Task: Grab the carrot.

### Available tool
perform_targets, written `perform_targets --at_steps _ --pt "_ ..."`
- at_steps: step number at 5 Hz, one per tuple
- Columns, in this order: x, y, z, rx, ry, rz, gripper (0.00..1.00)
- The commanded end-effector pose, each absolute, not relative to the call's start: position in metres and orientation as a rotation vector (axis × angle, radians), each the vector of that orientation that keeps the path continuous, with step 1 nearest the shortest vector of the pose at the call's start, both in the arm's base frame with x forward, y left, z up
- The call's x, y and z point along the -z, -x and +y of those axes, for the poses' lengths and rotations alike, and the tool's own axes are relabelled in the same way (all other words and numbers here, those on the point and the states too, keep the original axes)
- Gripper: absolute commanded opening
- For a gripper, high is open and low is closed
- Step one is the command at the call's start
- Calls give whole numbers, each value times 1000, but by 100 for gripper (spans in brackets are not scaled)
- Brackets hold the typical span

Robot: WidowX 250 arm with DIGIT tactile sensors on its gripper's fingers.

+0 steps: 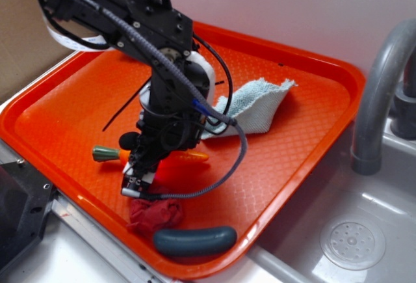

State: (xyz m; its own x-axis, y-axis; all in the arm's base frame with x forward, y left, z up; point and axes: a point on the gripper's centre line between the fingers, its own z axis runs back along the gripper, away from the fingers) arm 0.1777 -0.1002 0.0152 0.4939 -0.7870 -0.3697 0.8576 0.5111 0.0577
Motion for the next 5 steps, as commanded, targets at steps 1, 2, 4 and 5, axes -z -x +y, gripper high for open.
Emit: perform_targets --at_steps 1,2,4,5 --pt "-82 -181 -85 645 -291 135 0" --pt "-131 -193 -66 389 -219 16 0" --pt "-199 -185 -56 -56 -323 -84 0" --pt "-199 -187 -52 -74 -229 -126 0"
